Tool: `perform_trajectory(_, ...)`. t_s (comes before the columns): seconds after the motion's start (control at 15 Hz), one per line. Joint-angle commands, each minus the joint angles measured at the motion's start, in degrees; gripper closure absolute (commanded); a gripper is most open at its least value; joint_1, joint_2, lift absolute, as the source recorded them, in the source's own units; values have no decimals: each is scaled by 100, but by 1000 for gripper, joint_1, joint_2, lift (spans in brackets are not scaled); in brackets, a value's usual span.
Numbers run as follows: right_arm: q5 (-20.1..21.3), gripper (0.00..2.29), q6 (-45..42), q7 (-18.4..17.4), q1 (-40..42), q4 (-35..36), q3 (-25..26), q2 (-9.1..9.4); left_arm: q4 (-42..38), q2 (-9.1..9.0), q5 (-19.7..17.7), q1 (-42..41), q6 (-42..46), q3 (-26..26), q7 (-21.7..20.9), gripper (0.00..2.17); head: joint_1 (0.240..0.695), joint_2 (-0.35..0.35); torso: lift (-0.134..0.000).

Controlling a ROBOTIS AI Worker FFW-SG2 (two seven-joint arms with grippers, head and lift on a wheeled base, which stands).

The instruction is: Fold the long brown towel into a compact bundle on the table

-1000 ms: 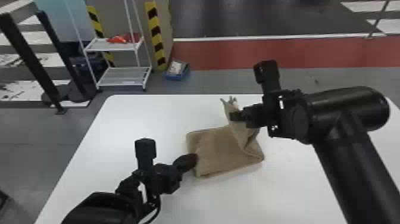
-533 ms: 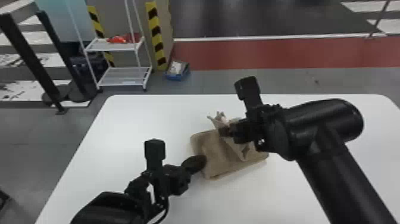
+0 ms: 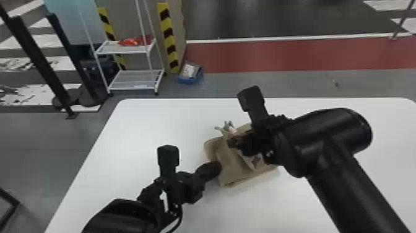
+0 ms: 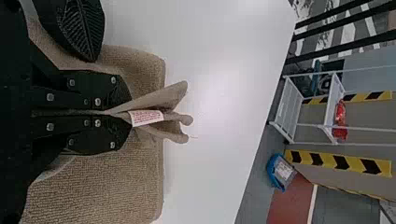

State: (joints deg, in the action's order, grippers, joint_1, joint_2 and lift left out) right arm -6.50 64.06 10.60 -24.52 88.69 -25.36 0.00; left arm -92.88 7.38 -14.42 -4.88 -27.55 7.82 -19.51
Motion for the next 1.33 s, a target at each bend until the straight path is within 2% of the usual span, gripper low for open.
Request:
perform_trajectory(0.0, -9, 1322, -117, -58, 44, 70, -39, 5, 6, 0, 0, -4, -1, 0, -9, 1895, 695, 123, -109)
perform_trajectory(0.33, 8, 1315, -187, -76, 27, -44, -109, 5, -29, 0, 0, -48, -1, 35, 0, 1899, 695, 126, -109)
perform_trajectory(0.47, -18, 974, -187, -93, 53, -53, -118, 5, -38, 0, 0, -48, -18, 35, 0, 1899, 695, 126, -109)
perform_trajectory(0.53, -80, 515, -187, -93, 62, -53, -109, 5, -29, 9, 0, -48, -18, 35, 0, 1899, 695, 126, -109)
perform_trajectory(0.6, -185, 191, -187, -67, 106, -44, -83, 5, -29, 9, 0, -48, -18, 35, 0, 1895, 695, 126, -109)
perform_trajectory(0.67, -343, 36, -187, -5, 167, 8, -48, 5, -29, 9, 0, -48, -18, 35, 0, 1899, 695, 127, -109)
perform_trajectory(0.87, -633, 33, -187, 91, 510, 632, 49, 5, -29, 0, 0, -74, -1, 35, 0, 1899, 695, 147, -109)
perform_trajectory(1.0, -862, 49, -170, 91, 747, 1177, 321, 5, -38, 9, 0, -65, -18, 18, 9, 1895, 695, 163, -109)
perform_trajectory(1.2, -862, 63, 59, 30, 1248, 1960, 717, 5, -117, 0, 0, -136, -1, -9, 53, 1895, 695, 168, -109)
perform_trajectory(1.27, -818, 255, 59, 30, 1415, 2197, 866, -18, -213, 0, -17, -197, -1, -26, 79, 1882, 695, 163, -109)
